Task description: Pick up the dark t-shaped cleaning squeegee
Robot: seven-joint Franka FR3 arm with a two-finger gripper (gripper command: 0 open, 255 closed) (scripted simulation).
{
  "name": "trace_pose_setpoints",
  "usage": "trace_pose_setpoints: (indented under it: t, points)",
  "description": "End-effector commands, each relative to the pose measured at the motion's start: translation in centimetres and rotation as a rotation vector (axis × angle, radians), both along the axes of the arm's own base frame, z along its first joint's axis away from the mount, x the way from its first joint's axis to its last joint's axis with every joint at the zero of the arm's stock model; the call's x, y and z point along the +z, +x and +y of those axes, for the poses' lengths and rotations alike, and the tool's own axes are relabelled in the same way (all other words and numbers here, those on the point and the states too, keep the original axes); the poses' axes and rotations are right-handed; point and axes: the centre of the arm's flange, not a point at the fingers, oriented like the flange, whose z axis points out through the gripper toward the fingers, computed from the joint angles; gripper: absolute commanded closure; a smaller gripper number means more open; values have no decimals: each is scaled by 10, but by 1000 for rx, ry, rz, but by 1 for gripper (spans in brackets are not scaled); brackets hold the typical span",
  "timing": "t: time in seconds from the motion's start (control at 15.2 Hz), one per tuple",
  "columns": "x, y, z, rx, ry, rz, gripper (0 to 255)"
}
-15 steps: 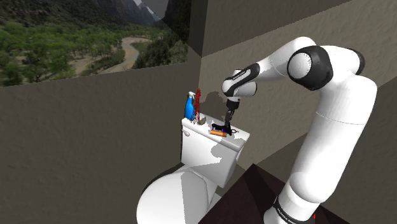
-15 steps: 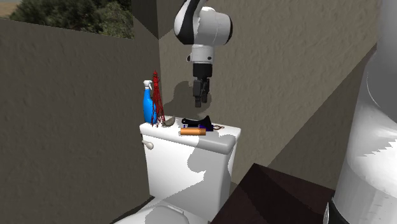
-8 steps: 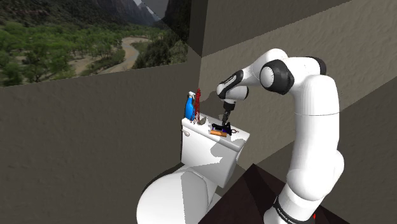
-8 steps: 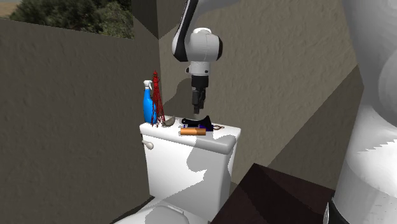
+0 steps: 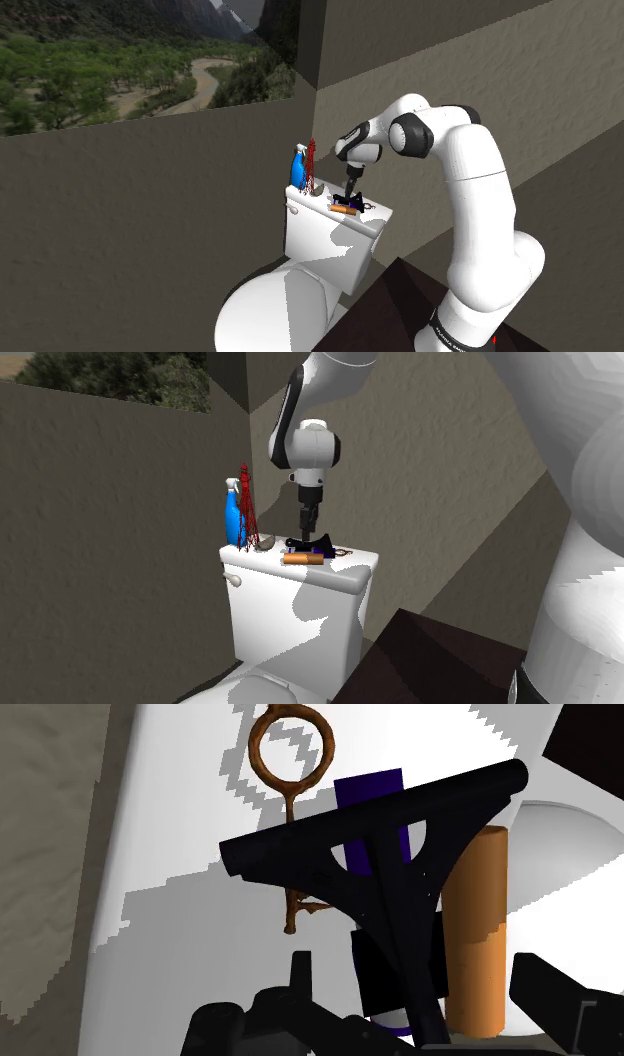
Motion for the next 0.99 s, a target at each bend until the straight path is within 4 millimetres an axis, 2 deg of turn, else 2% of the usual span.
trace_pose_setpoints:
  t: [0.0,0.2,0.33,0.4,0.92]
  points:
    - [-10,0,0,1,0,-1,0]
    - [-29,0,0,1,0,-1,0]
    - [-29,0,0,1,0,-1,0]
    - [-29,0,0,1,0,-1,255]
    - [-29,0,-1,1,0,-1,255]
